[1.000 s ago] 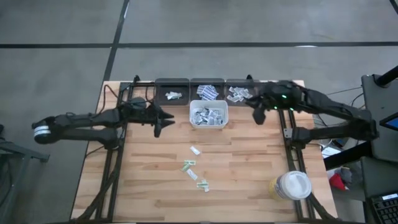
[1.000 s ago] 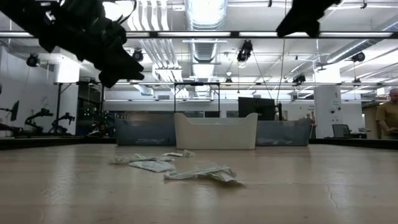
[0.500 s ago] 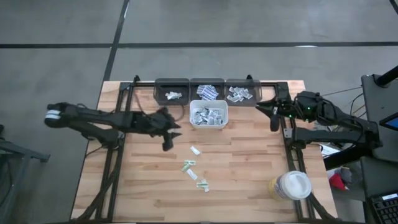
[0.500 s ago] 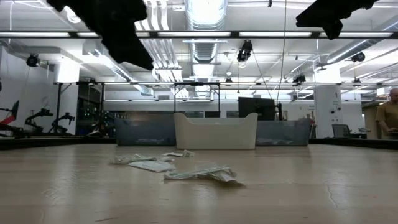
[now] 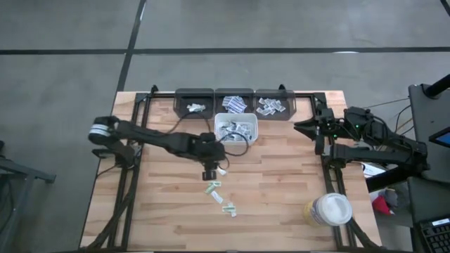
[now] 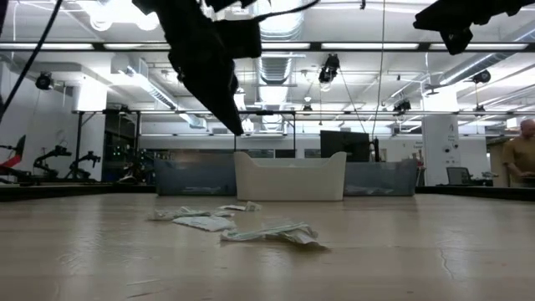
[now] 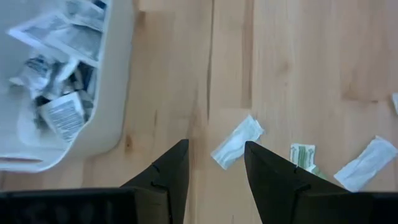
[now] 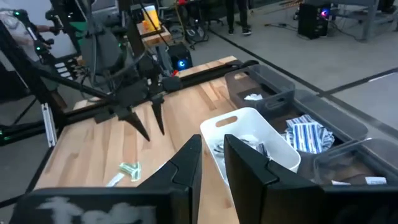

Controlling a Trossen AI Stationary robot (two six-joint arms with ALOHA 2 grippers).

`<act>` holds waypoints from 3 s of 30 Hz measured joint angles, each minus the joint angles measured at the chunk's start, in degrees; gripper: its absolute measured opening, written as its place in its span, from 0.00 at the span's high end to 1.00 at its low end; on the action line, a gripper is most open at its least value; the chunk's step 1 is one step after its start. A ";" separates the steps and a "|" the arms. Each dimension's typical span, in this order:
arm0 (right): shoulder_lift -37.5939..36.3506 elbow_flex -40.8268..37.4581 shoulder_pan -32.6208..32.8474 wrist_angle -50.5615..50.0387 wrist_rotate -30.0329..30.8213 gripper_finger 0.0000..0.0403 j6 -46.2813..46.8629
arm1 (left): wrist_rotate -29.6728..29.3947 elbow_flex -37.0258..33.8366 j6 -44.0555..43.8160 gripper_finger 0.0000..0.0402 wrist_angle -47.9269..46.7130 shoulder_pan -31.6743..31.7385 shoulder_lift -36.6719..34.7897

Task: Pick & Place First Aid Supplies
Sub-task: Put the green bandage into the left black bin

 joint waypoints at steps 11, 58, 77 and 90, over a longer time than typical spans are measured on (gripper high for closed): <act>-3.93 -8.98 0.00 7.61 0.02 0.82 1.59 | 0.37 6.17 1.76 0.63 -3.78 -2.96 6.90; -20.63 -15.83 -0.02 10.11 0.24 0.86 7.69 | 3.89 6.39 11.42 0.82 -1.28 0.10 20.49; -20.65 -15.83 -0.02 10.15 0.26 0.86 7.69 | 6.49 6.45 7.67 1.00 -1.95 0.19 20.81; -20.65 -15.83 -0.04 10.23 0.44 0.86 7.94 | 3.78 5.86 6.05 1.00 -14.02 0.08 5.65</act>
